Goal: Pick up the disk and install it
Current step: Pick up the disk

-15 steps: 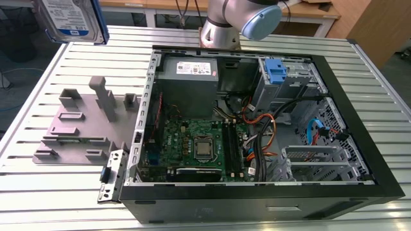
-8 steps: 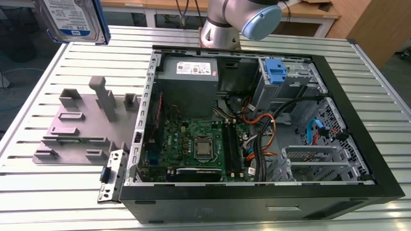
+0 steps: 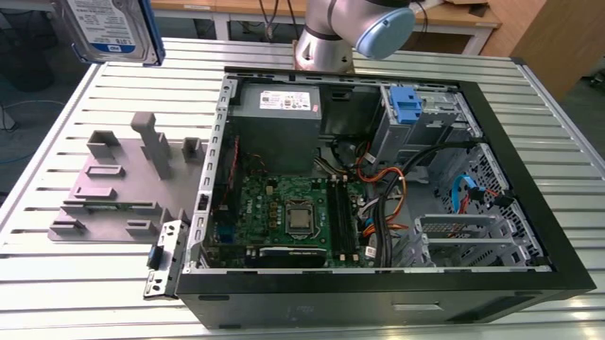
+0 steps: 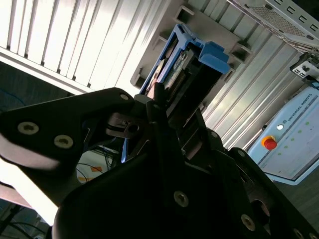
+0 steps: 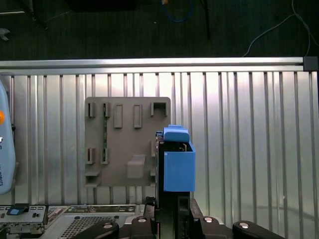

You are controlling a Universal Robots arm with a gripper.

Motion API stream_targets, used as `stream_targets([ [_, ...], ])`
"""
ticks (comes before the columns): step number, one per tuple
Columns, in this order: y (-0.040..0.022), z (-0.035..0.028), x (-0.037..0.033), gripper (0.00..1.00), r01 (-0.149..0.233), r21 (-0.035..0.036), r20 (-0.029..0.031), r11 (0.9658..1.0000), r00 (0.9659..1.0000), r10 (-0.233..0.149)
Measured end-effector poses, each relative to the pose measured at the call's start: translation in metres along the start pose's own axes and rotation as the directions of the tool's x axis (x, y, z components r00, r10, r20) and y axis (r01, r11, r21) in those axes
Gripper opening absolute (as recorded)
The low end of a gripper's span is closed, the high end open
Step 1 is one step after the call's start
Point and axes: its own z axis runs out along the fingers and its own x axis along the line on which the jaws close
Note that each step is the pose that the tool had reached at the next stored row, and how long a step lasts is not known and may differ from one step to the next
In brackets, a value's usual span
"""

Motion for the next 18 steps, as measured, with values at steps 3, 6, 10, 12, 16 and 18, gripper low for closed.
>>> stream_targets([
  [3,-0.0012,0.0000,0.0000,0.35,0.000,-0.0001,0.0000,1.0000,1.0000,0.000],
  [6,-0.0022,0.0000,-0.0001,0.35,0.000,0.0000,0.0000,1.0000,1.0000,0.000],
  [10,-0.0034,0.0000,-0.0001,0.35,0.000,-0.0001,-0.0001,1.0000,1.0000,0.000],
  [12,-0.0039,0.0000,-0.0001,0.35,0.000,0.0000,0.0000,1.0000,1.0000,0.000],
  [16,-0.0048,0.0000,-0.0002,0.35,0.000,0.0000,0.0000,1.0000,1.0000,0.000],
  [18,-0.0052,0.0000,-0.0002,0.35,0.000,0.0000,0.0000,1.0000,1.0000,0.000],
])
